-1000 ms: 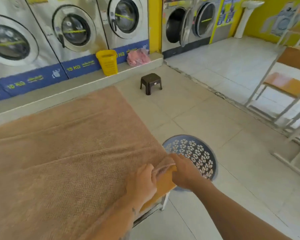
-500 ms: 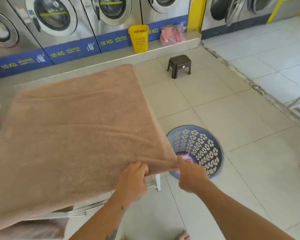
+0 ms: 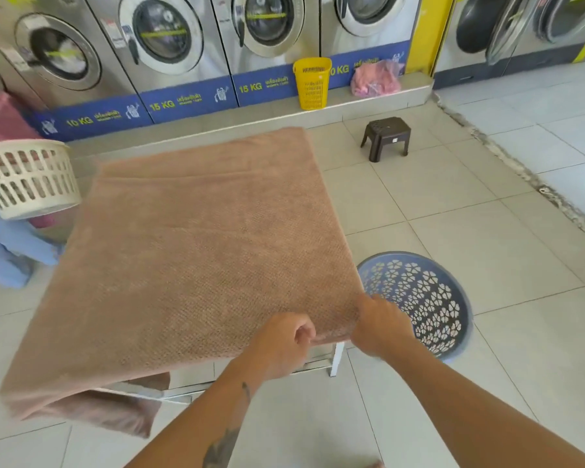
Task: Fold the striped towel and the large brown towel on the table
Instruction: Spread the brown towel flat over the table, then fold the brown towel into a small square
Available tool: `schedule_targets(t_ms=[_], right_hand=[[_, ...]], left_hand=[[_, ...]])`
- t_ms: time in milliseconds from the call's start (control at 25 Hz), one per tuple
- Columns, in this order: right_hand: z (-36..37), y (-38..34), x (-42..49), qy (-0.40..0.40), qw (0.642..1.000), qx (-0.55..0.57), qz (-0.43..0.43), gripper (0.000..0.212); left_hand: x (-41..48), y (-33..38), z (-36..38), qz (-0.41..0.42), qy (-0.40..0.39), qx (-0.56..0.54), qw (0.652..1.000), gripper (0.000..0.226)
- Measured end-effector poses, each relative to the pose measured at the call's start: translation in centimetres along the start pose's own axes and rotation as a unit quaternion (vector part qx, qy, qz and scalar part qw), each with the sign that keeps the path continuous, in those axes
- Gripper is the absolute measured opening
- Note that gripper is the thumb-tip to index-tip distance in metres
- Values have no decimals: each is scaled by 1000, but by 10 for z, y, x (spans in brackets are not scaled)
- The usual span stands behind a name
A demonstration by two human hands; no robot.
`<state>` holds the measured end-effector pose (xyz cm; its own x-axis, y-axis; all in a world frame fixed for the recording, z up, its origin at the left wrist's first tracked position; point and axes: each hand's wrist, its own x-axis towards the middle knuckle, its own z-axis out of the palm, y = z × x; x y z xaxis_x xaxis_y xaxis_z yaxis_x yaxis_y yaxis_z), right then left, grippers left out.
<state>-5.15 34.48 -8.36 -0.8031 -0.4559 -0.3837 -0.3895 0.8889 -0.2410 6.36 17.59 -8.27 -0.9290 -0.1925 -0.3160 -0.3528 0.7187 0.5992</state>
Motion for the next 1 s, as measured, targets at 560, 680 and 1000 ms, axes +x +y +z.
schedule_targets(t_ms=[560, 680, 1000], right_hand=[[43, -390, -40, -11, 978, 117, -175, 52], [60, -457, -41, -20, 975, 91, -203, 59], [121, -566, -2, -44, 975, 64, -210, 63]], left_hand=[[-201, -260, -234, -88, 216, -189, 954, 18], [-230, -313, -268, -119, 232, -174, 949, 19], [-237, -414, -279, -156, 187, -164, 956, 24]])
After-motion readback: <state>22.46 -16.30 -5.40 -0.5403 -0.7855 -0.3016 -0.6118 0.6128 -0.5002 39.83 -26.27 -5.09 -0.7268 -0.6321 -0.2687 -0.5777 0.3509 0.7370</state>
